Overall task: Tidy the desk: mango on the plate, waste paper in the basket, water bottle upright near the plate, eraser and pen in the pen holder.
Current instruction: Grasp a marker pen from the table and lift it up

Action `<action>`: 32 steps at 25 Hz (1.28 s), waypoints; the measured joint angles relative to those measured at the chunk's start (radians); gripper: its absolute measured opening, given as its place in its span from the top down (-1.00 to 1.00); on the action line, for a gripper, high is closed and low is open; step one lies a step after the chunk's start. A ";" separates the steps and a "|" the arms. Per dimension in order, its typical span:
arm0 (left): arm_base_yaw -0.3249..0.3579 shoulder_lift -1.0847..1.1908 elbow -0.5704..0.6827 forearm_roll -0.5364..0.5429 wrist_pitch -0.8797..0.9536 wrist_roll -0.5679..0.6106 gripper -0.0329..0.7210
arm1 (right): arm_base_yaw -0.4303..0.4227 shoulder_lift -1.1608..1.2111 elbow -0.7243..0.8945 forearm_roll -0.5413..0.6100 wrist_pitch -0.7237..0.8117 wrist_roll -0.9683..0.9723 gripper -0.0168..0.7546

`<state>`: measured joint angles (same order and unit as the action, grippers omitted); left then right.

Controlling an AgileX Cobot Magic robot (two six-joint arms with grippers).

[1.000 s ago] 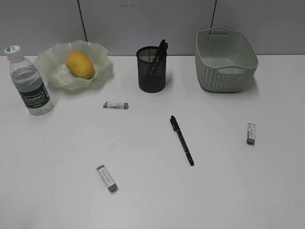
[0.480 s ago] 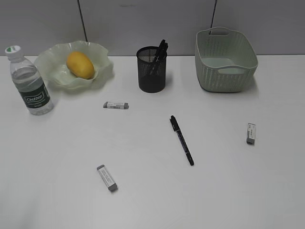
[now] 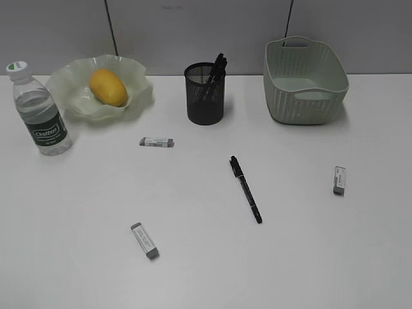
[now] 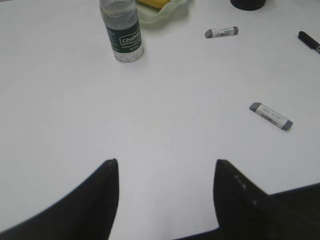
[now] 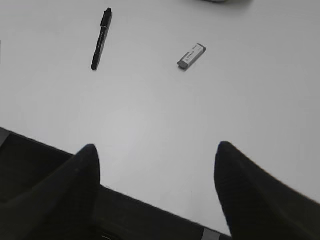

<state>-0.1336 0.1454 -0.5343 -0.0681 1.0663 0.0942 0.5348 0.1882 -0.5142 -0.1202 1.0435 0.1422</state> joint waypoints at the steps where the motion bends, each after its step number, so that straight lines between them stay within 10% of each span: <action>1: 0.000 0.000 0.001 0.001 0.001 0.000 -0.30 | 0.000 0.010 0.000 0.000 -0.002 0.000 -0.50; 15: 0.000 -0.152 0.004 0.003 0.002 0.000 -0.27 | 0.000 0.671 -0.122 0.029 -0.246 0.030 -0.50; 32: 0.000 -0.152 0.004 0.003 0.002 0.000 -0.27 | 0.000 1.638 -0.799 0.133 -0.209 0.036 -0.50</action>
<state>-0.1336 -0.0061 -0.5302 -0.0652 1.0686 0.0942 0.5348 1.8261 -1.3137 0.0126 0.8350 0.1779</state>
